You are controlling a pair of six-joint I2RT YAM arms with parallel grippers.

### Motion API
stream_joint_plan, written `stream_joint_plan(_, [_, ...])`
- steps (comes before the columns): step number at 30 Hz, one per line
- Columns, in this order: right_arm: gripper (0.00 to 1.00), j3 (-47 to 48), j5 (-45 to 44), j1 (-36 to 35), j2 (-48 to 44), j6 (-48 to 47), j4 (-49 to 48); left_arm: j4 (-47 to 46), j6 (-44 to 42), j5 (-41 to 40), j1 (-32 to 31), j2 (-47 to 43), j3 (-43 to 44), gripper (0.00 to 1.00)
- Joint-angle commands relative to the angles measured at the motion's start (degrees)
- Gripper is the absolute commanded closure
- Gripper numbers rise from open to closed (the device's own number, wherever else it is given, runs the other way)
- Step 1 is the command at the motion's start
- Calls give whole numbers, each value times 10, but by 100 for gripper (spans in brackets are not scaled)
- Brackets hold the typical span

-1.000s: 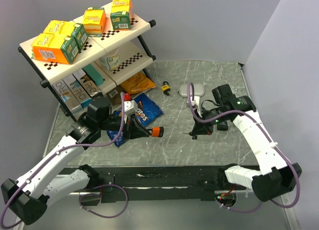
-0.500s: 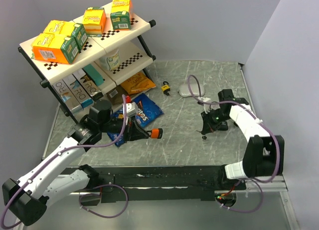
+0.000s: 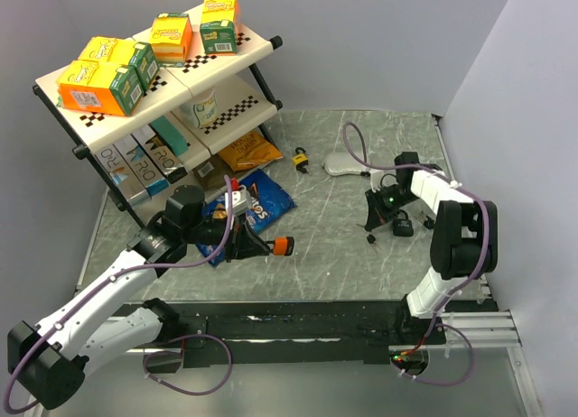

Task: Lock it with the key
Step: Place the key at the center of the board.

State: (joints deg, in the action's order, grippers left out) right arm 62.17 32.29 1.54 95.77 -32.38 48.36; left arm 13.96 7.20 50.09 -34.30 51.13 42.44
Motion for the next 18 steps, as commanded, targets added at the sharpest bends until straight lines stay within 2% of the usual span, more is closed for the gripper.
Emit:
stream_joint_plan(1, [100, 41, -17, 4, 40, 20, -37, -43, 12, 16, 1, -9, -6, 99])
stream_joint_plan(7, [99, 67, -27, 4, 72, 28, -42, -48, 17, 15, 1, -10, -18, 99])
stream_joint_plan(13, [81, 88, -33, 3, 79, 41, -44, -64, 40, 19, 1, -7, -34, 99])
stream_joint_plan(14, [76, 94, -34, 3, 79, 40, -42, -66, 48, 24, 1, -5, -37, 99])
stream_joint_plan(15, [62, 97, -34, 2, 74, 41, -40, -67, 54, 26, 1, -1, -41, 99])
stream_joint_plan(17, [50, 107, -35, 3, 65, 41, -33, -71, 68, 29, 1, 3, -46, 99])
stream_joint_plan(18, [38, 110, -33, 2, 53, 39, -29, -75, 71, 29, 1, 5, -48, 99])
